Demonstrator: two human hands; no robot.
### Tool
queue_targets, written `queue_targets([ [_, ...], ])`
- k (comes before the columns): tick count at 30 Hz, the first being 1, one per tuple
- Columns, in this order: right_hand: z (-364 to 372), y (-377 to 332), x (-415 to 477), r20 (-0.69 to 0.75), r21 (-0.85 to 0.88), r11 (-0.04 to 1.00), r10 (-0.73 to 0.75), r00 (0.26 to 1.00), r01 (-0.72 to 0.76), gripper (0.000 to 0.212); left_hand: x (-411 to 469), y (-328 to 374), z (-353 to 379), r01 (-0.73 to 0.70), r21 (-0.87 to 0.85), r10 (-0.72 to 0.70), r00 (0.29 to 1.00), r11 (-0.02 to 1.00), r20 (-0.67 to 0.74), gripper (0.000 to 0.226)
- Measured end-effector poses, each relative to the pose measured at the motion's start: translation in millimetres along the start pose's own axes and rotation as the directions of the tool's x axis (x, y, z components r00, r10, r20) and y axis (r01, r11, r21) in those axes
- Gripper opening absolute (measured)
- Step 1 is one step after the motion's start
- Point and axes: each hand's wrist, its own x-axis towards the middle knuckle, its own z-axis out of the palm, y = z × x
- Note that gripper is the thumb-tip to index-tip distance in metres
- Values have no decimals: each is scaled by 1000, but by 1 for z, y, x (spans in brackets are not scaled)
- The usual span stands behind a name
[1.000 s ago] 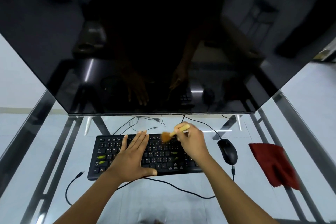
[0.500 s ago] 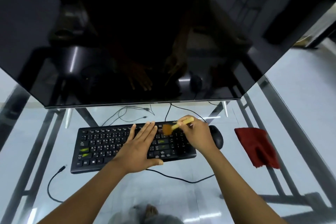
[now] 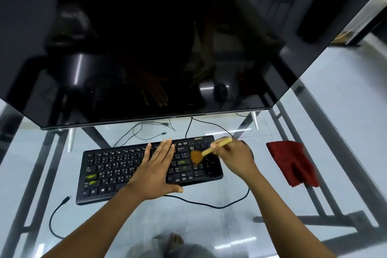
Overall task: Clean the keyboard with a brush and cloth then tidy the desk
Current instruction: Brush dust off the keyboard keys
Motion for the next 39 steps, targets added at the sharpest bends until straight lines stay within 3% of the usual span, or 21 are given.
queue_targets([
  [2, -3, 2, 0, -258, -112, 994, -30, 966, 1, 20, 1, 0, 1, -2, -3, 2, 1000, 1000, -6, 127],
  [3, -5, 3, -1, -287, -58, 998, -39, 957, 24, 19, 1, -1, 1, -3, -3, 3, 1000, 1000, -12, 126],
  [5, -4, 2, -1, -115, 160, 986, -20, 993, 38, 14, 1, -2, 1, -11, -8, 11, 1000, 1000, -18, 126],
  [7, -2, -2, -7, 61, 105, 993, -62, 996, 55, 10, 1, -3, 1, -14, -6, 14, 1000, 1000, -17, 126],
  [11, -5, 5, -5, -238, -124, 985, -149, 960, 122, 18, 1, -2, 2, -13, 1, 13, 1000, 1000, -25, 126],
  [13, -7, 3, -5, -103, 23, 995, -96, 990, 99, 18, 1, -2, 2, -16, 7, 16, 1000, 1000, -21, 125],
  [15, -7, -2, -10, 84, -29, 998, -52, 995, 55, 17, 1, -3, 2, -15, 0, 15, 1000, 1000, -24, 125],
  [17, -8, 5, -9, -57, -174, 982, -87, 995, 75, 16, 1, -2, 3, -15, -5, 15, 1000, 1000, -15, 125],
  [19, -16, 6, -13, -245, -146, 985, -128, 961, 94, 12, 1, -2, 3, -12, -11, 12, 1000, 1000, -23, 126],
  [21, -22, 5, -14, -125, 76, 995, -51, 991, 61, 13, 1, -3, 3, -10, -6, 9, 1000, 1000, -23, 126],
  [22, -22, 3, -17, 30, 126, 992, -18, 999, 14, 15, 1, -3, 2, -9, -3, 9, 1000, 1000, -20, 126],
  [23, -20, 4, -20, 127, 57, 998, -8, 992, 0, 16, 1, -4, 3, -7, -2, 7, 1000, 1000, -16, 126],
  [24, -18, 8, -21, 129, -51, 999, -10, 992, 17, 17, 1, -4, 3, -5, -1, 5, 1000, 1000, -12, 126],
  [26, -18, 17, -21, -129, -216, 974, -97, 987, 68, 12, 1, -2, 3, -2, -7, 2, 1000, 1000, -7, 126],
  [28, -21, 16, -22, -297, -111, 986, -151, 943, 123, 8, 1, 0, 2, 3, -5, -3, 1000, 1000, -9, 126],
  [30, -19, 11, -21, -143, 66, 993, -86, 986, 97, 10, 1, 0, 0, 3, 18, -3, 1000, 1000, 8, 125],
  [32, -11, 7, -22, -13, -3, 997, -80, 997, 80, 10, 1, -1, 1, 4, 9, -4, 1000, 1000, 6, 125],
  [34, -6, 11, -15, -169, -113, 984, -157, 973, 139, 9, 0, -1, 1, 0, -10, 0, 1000, 1000, -8, 125],
  [36, -8, 5, -13, -299, -16, 995, -98, 949, 98, 8, 0, 1, 1, 6, -2, -6, 1000, 1000, -24, 125],
  [37, -7, 3, -11, -271, 100, 993, -32, 962, 61, 9, -1, 2, 1, 24, 13, -23, 999, 1000, -33, 125],
  [39, 0, -8, -9, -39, 351, 933, 99, 994, -79, 11, -4, 2, 1, 76, 25, -75, 995, 997, -61, 127],
])
